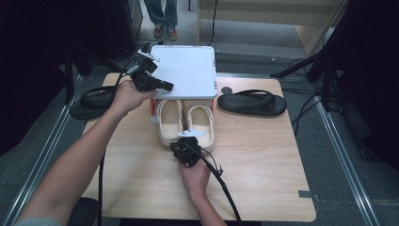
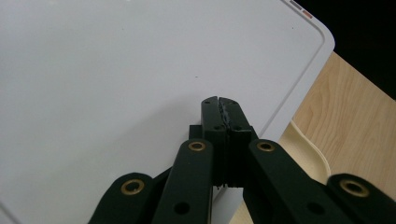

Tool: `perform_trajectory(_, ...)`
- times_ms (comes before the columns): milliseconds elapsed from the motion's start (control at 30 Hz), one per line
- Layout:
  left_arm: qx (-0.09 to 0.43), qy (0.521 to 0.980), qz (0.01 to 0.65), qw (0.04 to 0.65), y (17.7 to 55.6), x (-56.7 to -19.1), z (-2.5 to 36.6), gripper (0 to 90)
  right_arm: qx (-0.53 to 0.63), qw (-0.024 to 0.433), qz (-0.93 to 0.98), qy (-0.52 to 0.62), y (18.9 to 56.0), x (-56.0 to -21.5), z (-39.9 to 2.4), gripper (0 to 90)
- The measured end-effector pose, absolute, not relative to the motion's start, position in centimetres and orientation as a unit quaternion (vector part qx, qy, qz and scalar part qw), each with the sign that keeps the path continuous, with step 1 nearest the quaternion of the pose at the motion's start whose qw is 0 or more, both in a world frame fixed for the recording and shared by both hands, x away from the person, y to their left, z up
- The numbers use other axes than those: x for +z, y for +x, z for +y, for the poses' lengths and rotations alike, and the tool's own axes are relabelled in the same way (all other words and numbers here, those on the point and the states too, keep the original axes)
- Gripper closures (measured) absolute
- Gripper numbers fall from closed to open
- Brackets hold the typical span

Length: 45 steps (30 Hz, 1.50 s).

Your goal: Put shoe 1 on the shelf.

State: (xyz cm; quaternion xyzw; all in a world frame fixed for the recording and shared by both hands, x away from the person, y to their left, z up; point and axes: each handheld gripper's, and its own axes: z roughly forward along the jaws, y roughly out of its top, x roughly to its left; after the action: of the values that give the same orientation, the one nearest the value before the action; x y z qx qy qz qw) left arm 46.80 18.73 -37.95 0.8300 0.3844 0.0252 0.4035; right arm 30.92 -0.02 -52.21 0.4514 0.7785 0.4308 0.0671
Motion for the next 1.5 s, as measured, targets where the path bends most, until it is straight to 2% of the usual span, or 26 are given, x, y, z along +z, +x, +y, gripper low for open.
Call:
perform_trajectory(900, 0.03, 0.829, 0.391, 0.4, 46.6, -37.9, 18.5, 90.0, 0.414, 0.068, 0.786, 0.453, 33.1, -52.0, 1.5, 90.0)
perform_trajectory(1500, 0.036, 0.83, 0.389, 0.398, 46.5, -37.9, 18.5, 90.0, 0.411, 0.103, 0.778, 0.464, 36.0, -52.0, 3.0, 90.0)
